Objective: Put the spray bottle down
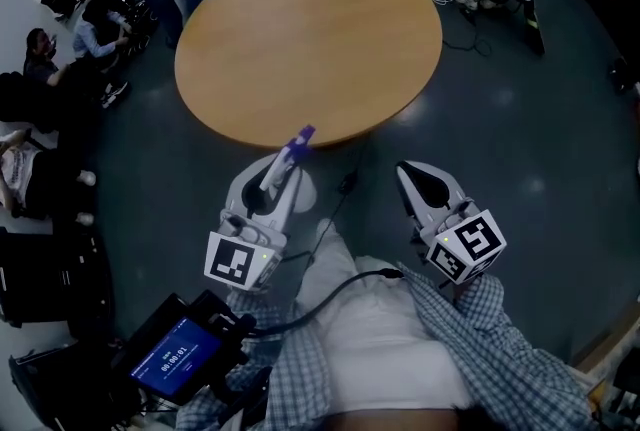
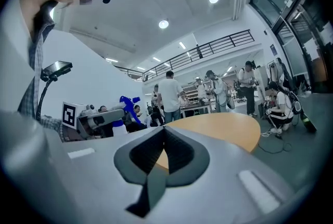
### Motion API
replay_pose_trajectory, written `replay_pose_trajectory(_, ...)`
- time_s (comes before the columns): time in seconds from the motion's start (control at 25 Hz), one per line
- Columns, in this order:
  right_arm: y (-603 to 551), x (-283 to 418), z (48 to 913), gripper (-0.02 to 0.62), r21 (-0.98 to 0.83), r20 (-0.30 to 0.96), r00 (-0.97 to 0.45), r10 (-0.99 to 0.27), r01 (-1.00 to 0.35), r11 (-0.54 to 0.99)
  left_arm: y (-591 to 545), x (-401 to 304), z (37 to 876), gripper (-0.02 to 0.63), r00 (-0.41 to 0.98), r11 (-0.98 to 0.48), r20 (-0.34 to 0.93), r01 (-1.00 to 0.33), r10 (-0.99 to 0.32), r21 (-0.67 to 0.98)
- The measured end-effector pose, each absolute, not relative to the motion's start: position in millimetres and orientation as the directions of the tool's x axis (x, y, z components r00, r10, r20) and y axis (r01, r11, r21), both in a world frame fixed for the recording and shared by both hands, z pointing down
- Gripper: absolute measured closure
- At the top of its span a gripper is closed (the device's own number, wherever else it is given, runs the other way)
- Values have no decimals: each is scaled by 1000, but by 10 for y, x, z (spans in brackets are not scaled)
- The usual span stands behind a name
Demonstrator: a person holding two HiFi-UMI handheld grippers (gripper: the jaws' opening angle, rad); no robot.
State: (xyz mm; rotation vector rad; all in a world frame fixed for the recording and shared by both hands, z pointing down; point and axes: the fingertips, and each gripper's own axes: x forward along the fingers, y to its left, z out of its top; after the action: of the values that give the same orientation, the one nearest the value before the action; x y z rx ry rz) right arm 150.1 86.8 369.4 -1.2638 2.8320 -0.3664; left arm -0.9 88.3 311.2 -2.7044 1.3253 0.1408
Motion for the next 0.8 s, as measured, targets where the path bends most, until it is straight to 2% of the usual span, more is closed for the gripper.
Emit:
replay_pose_trajectory(0.24,535,1485,3794,592,-229,89,-658,-748,-744,628,547,-60,3155,520,609,-612,-150,-790,-779,-32)
replay_pose_trajectory(0.4,15,1239,3825,592,-228,95,-655,-749,-747,624,56,-250,3189,520,620,-629,-168,-777,-767,4)
replay_pose_trajectory(0.56,-487,936,3778,592,-216,100,-662,-743,-743,633,-471,-483,3226,520,633,-639,-140,-769,-762,2)
replay_pose_trajectory(0.8,-652,918,3737,592,-210,90,-644,-759,-758,618,-677,-498,3226,520,654,-655,-137,-754,-744,-43)
